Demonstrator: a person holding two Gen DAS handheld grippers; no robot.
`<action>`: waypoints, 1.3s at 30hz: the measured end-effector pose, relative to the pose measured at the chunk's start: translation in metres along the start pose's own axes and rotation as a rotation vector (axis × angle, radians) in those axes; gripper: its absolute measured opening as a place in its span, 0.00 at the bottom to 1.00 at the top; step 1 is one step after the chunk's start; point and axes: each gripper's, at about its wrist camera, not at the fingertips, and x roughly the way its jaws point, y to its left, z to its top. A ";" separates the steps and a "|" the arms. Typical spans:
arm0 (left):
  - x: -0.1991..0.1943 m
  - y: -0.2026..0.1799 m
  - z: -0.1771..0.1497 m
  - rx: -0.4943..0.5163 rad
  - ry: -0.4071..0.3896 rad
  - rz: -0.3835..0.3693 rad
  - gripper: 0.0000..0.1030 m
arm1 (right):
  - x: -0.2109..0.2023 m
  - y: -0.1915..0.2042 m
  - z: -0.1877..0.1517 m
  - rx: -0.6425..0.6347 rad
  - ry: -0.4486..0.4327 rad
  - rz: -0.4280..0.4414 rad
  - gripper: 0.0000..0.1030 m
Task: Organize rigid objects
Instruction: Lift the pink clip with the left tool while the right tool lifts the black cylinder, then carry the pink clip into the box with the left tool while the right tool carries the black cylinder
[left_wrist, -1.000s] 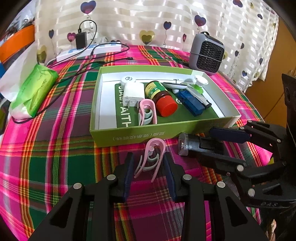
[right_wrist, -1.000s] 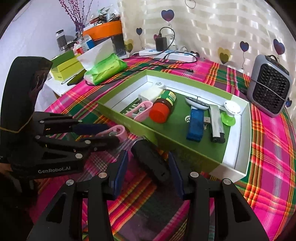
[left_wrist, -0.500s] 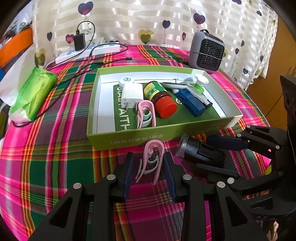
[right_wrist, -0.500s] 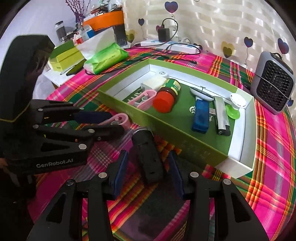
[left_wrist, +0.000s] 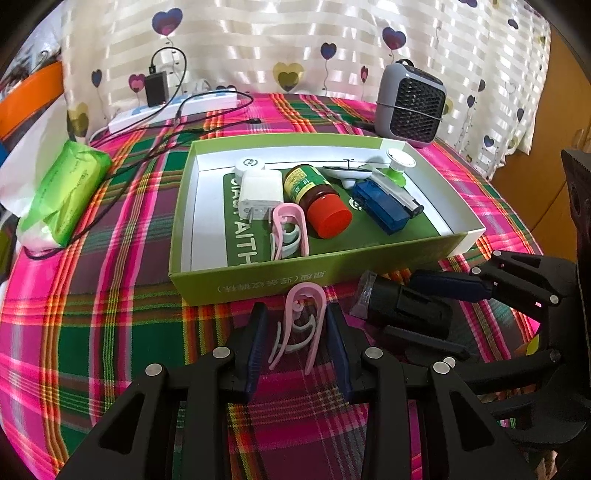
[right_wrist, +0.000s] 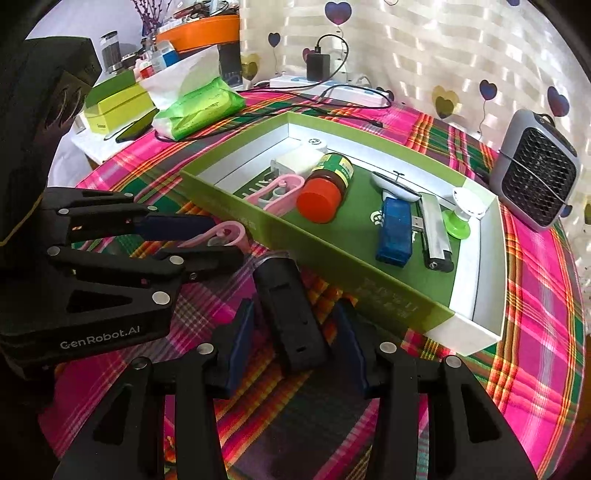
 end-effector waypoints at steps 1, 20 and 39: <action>0.000 0.000 0.000 -0.003 0.000 -0.003 0.31 | 0.000 0.000 0.000 0.003 -0.002 -0.001 0.44; -0.003 0.004 0.000 -0.033 -0.004 -0.015 0.22 | -0.002 0.004 -0.004 0.010 -0.016 -0.017 0.29; -0.003 0.006 -0.001 -0.038 -0.006 -0.020 0.22 | -0.004 0.004 -0.004 0.018 -0.017 -0.020 0.28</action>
